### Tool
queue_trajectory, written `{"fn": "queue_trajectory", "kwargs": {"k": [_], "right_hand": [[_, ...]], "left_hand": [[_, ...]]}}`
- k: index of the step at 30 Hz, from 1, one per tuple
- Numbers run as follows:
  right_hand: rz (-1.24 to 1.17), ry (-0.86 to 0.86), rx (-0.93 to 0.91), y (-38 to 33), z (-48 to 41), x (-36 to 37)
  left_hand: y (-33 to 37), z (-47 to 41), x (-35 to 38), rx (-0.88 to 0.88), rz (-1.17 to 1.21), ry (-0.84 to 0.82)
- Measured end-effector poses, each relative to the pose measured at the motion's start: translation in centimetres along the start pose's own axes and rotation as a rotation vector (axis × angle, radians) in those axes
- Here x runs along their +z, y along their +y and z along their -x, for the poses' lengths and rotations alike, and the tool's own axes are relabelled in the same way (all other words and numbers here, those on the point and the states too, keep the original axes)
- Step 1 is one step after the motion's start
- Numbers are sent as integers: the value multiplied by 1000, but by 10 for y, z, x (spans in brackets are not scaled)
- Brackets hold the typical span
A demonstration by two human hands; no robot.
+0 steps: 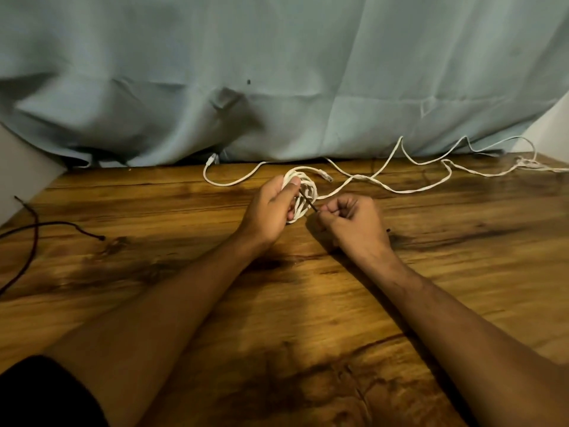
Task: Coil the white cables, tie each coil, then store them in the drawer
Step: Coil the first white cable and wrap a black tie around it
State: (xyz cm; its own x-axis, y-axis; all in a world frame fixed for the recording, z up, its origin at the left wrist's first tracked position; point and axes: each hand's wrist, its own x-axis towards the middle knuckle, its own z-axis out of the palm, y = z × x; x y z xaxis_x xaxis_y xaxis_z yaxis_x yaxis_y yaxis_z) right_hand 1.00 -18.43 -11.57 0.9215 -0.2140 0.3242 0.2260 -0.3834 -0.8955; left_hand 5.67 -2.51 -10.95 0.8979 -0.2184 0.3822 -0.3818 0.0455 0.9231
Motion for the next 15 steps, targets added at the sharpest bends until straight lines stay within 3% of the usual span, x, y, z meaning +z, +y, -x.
{"fn": "queue_trajectory", "kwargs": {"k": [8,15], "right_hand": [[-256,-77,4,-13,11,-3],[-344,-84,-11,-15,12,6]], "left_hand": [[0,9,19,72,-100,-75],[5,6,18,-70,-150,192]]}}
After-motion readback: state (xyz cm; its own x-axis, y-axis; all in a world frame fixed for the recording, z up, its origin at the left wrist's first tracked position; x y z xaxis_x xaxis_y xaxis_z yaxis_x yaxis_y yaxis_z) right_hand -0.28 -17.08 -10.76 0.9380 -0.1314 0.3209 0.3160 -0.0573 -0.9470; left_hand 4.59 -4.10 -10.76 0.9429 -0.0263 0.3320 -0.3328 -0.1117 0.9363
